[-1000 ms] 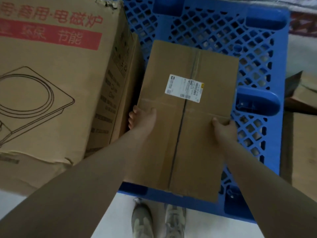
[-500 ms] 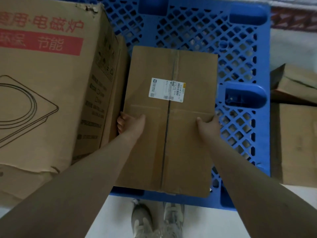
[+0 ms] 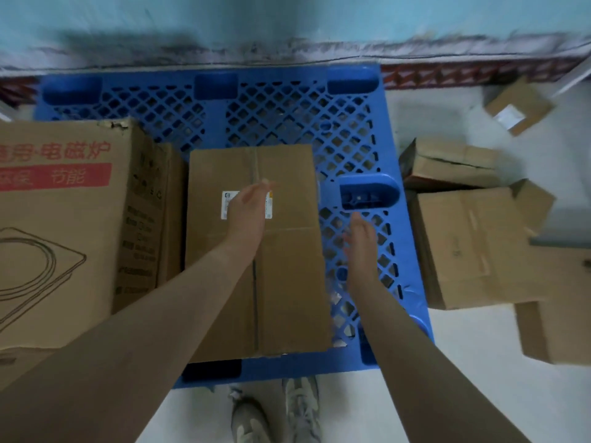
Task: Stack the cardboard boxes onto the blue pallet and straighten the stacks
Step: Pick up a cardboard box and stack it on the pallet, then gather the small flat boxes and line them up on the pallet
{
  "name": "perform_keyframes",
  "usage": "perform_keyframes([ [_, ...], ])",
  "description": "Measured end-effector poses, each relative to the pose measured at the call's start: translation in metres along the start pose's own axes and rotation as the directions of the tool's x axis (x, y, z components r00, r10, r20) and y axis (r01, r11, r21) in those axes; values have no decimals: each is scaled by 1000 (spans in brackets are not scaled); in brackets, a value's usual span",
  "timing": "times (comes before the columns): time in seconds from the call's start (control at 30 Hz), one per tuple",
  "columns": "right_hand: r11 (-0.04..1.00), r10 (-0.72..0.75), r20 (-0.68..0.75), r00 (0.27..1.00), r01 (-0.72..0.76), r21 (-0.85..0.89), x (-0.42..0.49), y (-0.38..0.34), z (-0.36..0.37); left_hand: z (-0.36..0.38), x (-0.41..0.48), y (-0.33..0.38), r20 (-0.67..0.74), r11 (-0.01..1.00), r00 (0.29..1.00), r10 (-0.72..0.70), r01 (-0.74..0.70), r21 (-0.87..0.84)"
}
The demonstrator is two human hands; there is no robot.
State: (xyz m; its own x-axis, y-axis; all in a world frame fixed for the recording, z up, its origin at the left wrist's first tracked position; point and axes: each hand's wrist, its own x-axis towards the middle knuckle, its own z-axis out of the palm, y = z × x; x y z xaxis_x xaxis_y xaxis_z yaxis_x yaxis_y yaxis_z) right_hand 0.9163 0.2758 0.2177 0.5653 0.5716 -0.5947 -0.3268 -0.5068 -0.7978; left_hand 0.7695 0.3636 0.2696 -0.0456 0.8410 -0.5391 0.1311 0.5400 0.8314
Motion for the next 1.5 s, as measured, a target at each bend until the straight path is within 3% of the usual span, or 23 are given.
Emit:
perform_keyframes([
  [0.27, 977, 15, -237, 971, 37, 211, -30, -58, -159, 100, -79, 50, 228, 991, 971, 74, -97, 94],
  [0.4, 952, 42, -394, 918, 84, 296, -9, -58, -241, 171, -97, 44, 334, 978, 939, 79, -137, 155],
  [0.53, 937, 140, -458, 878, 32, 349, 33, -39, -301, 249, -95, 20, 400, 940, 908, 127, -239, 244],
  [0.7, 924, 205, -422, 883, -32, 381, 107, -32, -370, 379, -82, 9, 381, 963, 924, -12, -92, 254],
  [0.83, 942, 171, -449, 877, -12, 336, 169, -52, -458, 490, -93, -7, 396, 962, 917, -38, -73, 263],
  [1.0, 966, 107, -497, 861, 28, 256, 230, -73, -565, 609, -122, -26, 547, 955, 837, -30, -138, 262],
  [1.17, 975, 59, -544, 837, 69, 212, 275, -51, -644, 705, -149, -90, 565, 979, 820, -88, -34, 202],
  [1.27, 996, -6, -528, 850, 54, 74, 312, -20, -688, 745, -152, -151, 517, 977, 840, -163, 64, 204],
  [1.5, 954, -65, -429, 901, -71, -293, 406, 50, -790, 798, -148, -305, 462, 947, 862, -207, 59, 315],
])
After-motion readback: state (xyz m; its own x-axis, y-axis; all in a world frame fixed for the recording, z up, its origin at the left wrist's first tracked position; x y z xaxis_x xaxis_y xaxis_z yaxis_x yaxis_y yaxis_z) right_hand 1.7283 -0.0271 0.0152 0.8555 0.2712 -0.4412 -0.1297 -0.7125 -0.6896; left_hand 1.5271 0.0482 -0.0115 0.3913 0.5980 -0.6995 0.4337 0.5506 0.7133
